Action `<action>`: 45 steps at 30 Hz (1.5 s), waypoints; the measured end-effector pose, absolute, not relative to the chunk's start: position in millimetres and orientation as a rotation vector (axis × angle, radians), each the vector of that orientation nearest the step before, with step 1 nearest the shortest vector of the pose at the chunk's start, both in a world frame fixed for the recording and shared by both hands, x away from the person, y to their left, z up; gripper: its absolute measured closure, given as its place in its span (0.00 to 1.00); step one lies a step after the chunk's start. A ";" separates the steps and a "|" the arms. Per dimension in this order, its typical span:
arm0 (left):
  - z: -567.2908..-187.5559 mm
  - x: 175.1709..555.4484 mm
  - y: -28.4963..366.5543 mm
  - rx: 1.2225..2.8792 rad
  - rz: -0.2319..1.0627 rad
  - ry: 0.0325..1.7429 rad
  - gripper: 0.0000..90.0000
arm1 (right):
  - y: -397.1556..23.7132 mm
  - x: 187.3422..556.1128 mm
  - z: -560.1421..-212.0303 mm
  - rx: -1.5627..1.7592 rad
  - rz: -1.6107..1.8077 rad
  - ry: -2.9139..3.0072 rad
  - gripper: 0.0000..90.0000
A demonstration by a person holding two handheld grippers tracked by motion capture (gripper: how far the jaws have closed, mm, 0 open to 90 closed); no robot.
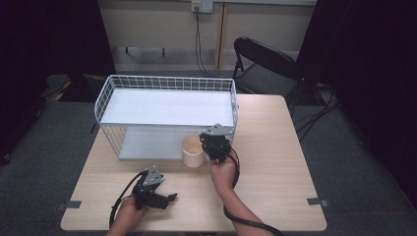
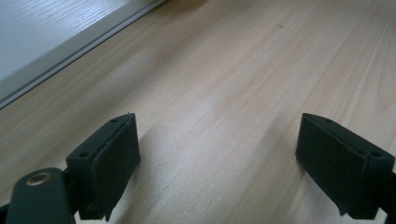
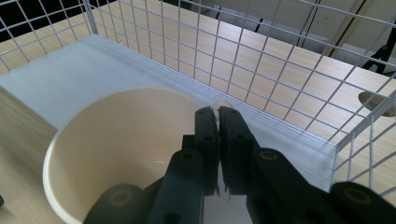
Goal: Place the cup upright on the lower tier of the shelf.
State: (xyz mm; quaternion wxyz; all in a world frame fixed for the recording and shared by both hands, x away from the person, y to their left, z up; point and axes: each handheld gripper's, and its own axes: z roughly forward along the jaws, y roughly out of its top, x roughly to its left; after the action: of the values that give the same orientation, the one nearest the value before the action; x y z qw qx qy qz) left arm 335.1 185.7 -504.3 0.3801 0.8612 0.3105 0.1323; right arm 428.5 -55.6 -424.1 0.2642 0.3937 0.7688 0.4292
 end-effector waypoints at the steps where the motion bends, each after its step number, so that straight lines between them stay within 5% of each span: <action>1: -504.3 335.1 185.7 2.199 0.338 0.793 0.14 | -55.3 428.8 -424.9 1.065 1.156 2.079 0.95; 20: -504.4 335.1 185.5 2.199 0.337 0.792 0.14 | -57.0 428.3 -424.4 1.081 1.148 2.079 0.80; 35: -504.3 335.1 185.6 2.202 0.338 0.789 0.14 | -57.1 413.7 -410.3 1.062 1.258 2.127 0.32; 45: -504.3 335.3 185.6 2.203 0.338 0.786 0.14 | -60.8 399.4 -411.6 1.039 1.248 2.175 0.20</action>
State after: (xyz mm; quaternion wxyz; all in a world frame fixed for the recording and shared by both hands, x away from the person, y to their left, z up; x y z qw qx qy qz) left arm 335.3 185.6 -504.3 0.3791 0.8625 0.3078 0.1325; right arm 399.4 -60.8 -411.6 0.2119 0.3740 0.7832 0.4493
